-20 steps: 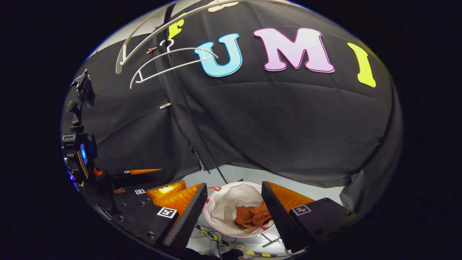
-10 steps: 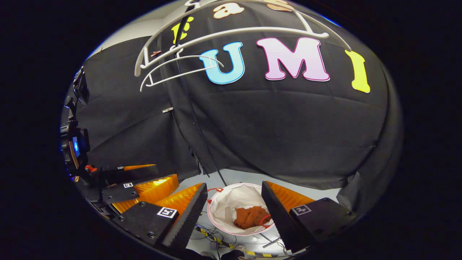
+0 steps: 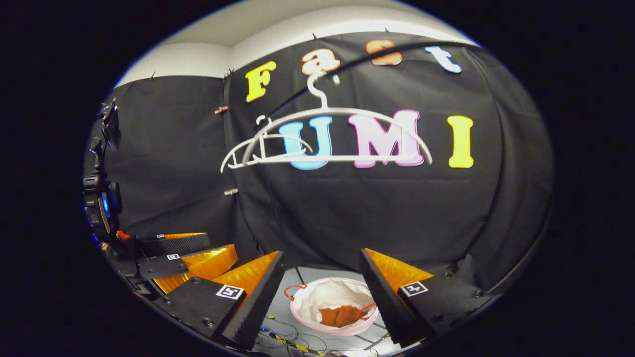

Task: Grasp the clothes on the hanger with both hands and then place them into the laundry hamper below.

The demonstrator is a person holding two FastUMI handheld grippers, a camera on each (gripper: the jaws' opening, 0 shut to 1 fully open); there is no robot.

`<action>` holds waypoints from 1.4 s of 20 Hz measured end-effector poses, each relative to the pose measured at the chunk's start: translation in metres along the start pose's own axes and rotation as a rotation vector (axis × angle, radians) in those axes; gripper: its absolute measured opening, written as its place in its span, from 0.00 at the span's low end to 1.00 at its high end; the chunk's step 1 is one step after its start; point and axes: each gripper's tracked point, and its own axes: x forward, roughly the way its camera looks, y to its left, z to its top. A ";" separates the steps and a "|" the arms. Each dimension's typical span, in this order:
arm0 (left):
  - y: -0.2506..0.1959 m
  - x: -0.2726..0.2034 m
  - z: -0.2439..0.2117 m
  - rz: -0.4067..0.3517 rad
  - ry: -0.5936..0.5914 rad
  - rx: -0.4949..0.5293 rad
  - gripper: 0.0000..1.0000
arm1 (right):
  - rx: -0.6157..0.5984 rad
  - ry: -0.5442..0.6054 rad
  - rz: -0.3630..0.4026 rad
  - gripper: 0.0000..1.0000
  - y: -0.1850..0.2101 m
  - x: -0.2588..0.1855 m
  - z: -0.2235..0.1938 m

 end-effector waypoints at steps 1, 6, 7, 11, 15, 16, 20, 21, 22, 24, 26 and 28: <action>-0.001 -0.020 0.010 -0.018 -0.013 -0.006 0.95 | -0.018 -0.026 -0.037 0.98 -0.001 -0.015 0.010; 0.016 -0.116 0.055 -0.058 -0.058 -0.004 0.95 | 0.016 -0.166 -0.200 1.00 0.014 -0.120 0.061; 0.021 -0.132 0.060 -0.052 -0.052 0.002 0.95 | 0.008 -0.182 -0.231 1.00 0.017 -0.141 0.069; 0.028 -0.186 0.091 -0.027 -0.109 0.019 0.92 | -0.015 -0.242 -0.261 1.00 0.052 -0.202 0.095; 0.024 -0.221 0.122 -0.019 -0.182 0.070 0.92 | -0.017 -0.265 -0.258 0.98 0.068 -0.232 0.119; 0.025 -0.225 0.127 -0.004 -0.201 0.070 0.95 | -0.020 -0.283 -0.256 1.00 0.070 -0.238 0.127; 0.006 -0.235 0.131 -0.024 -0.208 0.023 0.92 | -0.059 -0.338 -0.226 1.00 0.080 -0.252 0.158; 0.003 -0.236 0.137 -0.023 -0.209 0.019 0.92 | -0.070 -0.339 -0.225 1.00 0.079 -0.253 0.161; 0.001 -0.237 0.141 -0.022 -0.216 0.024 0.95 | -0.080 -0.344 -0.226 1.00 0.077 -0.257 0.164; -0.004 -0.238 0.148 -0.012 -0.240 0.037 0.95 | -0.092 -0.353 -0.224 0.92 0.075 -0.261 0.169; -0.015 -0.240 0.147 -0.021 -0.247 0.024 0.95 | -0.093 -0.344 -0.214 0.92 0.075 -0.262 0.168; -0.030 -0.239 0.142 -0.048 -0.239 0.013 0.95 | -0.095 -0.356 -0.210 1.00 0.070 -0.266 0.175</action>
